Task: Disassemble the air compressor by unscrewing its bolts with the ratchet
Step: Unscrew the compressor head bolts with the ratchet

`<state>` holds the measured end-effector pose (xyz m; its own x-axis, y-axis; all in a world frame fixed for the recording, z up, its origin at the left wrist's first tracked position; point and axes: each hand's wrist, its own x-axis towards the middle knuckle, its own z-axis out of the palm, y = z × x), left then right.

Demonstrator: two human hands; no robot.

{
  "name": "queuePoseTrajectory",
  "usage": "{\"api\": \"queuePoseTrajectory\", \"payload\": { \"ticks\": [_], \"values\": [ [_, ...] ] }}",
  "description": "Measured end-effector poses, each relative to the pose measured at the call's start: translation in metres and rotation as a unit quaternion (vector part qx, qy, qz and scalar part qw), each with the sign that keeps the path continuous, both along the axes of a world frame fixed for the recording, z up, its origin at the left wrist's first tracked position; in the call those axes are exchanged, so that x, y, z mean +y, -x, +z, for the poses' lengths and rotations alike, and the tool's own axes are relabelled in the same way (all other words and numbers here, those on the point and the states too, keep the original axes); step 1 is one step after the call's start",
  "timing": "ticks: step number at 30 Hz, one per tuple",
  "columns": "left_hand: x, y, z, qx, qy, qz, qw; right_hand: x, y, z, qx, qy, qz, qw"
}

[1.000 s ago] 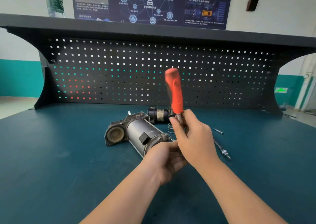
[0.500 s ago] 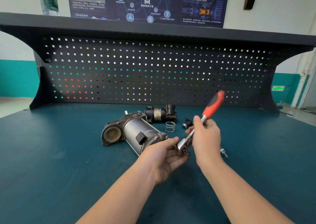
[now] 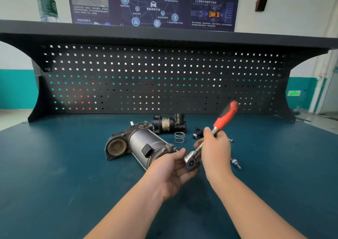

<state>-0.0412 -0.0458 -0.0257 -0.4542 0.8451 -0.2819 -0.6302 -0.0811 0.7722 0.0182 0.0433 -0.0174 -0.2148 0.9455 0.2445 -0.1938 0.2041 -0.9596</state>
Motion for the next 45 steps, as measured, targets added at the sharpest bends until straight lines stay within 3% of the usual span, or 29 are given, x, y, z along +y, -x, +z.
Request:
{"api": "queuePoseTrajectory", "payload": {
  "ticks": [3,6,8,11,14,17,19,22,26,29,31,33,36,38,42,43,45],
  "values": [
    [0.001,0.000,-0.001,0.006,0.000,0.000,1.000,0.008,-0.001,-0.005,0.040,0.208,0.029,0.977],
    [0.001,0.000,-0.002,0.012,0.002,-0.004,1.000,0.008,0.000,-0.006,0.055,0.218,0.052,0.973],
    [0.000,0.000,-0.002,0.015,0.006,-0.003,1.000,0.007,0.001,-0.003,0.058,0.117,0.050,0.990],
    [-0.001,0.001,-0.002,0.030,0.010,0.003,0.999,-0.001,-0.003,0.004,0.000,-0.114,0.031,0.993],
    [-0.002,0.000,-0.003,0.040,0.005,-0.002,0.999,-0.011,-0.008,0.004,-0.053,-0.325,0.048,0.943],
    [-0.003,0.001,-0.003,0.050,0.001,-0.003,0.999,-0.019,-0.010,0.002,-0.118,-0.519,0.034,0.846],
    [-0.004,0.000,-0.002,0.052,-0.005,-0.003,0.999,-0.020,-0.008,0.002,-0.137,-0.552,0.012,0.822],
    [-0.003,-0.001,-0.001,0.038,-0.012,-0.003,0.999,-0.019,-0.005,0.001,-0.133,-0.452,-0.012,0.882],
    [0.000,-0.002,0.000,-0.002,-0.003,0.010,1.000,0.001,-0.001,0.003,-0.098,-0.127,-0.015,0.987],
    [0.002,-0.001,-0.002,0.000,0.010,0.012,1.000,0.015,-0.001,-0.002,-0.033,0.134,0.039,0.990],
    [0.002,-0.002,-0.003,0.006,0.014,0.009,1.000,0.017,-0.001,-0.006,-0.031,0.170,0.053,0.984],
    [0.002,-0.001,-0.003,0.011,0.016,0.010,1.000,0.012,0.001,-0.006,-0.026,0.098,0.033,0.994],
    [0.000,-0.001,-0.003,0.020,0.010,0.017,1.000,-0.001,-0.002,0.002,-0.025,-0.103,0.000,0.994],
    [0.000,-0.003,-0.004,0.031,0.009,0.017,0.999,-0.009,-0.006,0.003,-0.053,-0.254,0.003,0.966],
    [-0.001,-0.001,-0.005,0.049,0.009,0.018,0.999,-0.023,-0.009,0.001,-0.115,-0.506,0.028,0.854],
    [-0.002,-0.001,-0.004,0.048,0.009,0.017,0.999,-0.025,-0.008,0.000,-0.123,-0.532,0.026,0.837],
    [-0.002,-0.001,-0.004,0.048,0.006,0.013,0.999,-0.024,-0.007,-0.001,-0.121,-0.512,0.025,0.850]
  ]
}}
